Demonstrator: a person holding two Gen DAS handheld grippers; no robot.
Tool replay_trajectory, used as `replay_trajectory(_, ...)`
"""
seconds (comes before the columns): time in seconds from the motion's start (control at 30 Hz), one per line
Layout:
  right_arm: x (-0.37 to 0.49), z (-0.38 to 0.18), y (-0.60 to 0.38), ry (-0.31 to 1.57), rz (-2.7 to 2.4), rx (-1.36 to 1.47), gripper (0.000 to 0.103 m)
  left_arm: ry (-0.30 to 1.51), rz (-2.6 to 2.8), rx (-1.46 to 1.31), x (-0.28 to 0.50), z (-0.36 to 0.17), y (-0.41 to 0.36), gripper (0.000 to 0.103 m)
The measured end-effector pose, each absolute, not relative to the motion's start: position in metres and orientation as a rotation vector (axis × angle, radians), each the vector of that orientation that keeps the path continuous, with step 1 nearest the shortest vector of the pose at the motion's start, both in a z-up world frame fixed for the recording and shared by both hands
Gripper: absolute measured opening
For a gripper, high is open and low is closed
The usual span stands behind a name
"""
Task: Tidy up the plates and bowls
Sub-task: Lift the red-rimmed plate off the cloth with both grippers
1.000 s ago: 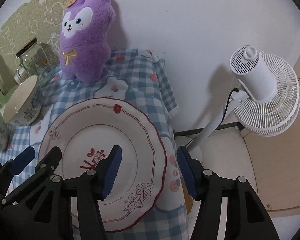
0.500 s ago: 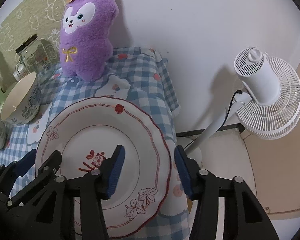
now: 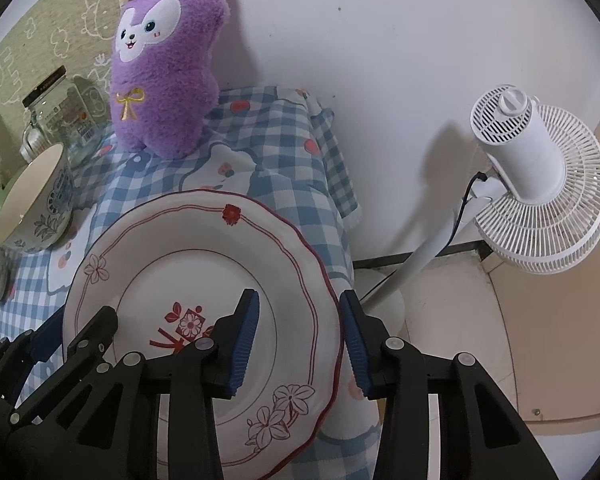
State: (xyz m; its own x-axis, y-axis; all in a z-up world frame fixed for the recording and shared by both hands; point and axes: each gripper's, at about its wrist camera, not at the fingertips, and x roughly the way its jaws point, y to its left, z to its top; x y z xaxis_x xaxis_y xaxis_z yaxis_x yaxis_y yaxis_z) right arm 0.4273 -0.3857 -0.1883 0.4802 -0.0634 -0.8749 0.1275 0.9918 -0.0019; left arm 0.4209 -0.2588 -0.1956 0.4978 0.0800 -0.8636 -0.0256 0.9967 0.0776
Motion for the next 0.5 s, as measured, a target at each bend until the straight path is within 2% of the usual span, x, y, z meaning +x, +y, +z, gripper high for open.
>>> replay_trajectory(0.5, 0.4207, -0.1879, -0.3861, 1.086, -0.136, 0.113, 0.045, 1.038, 0.053, 0.032, 0.4179, -0.1945, -0.2541, 0.034)
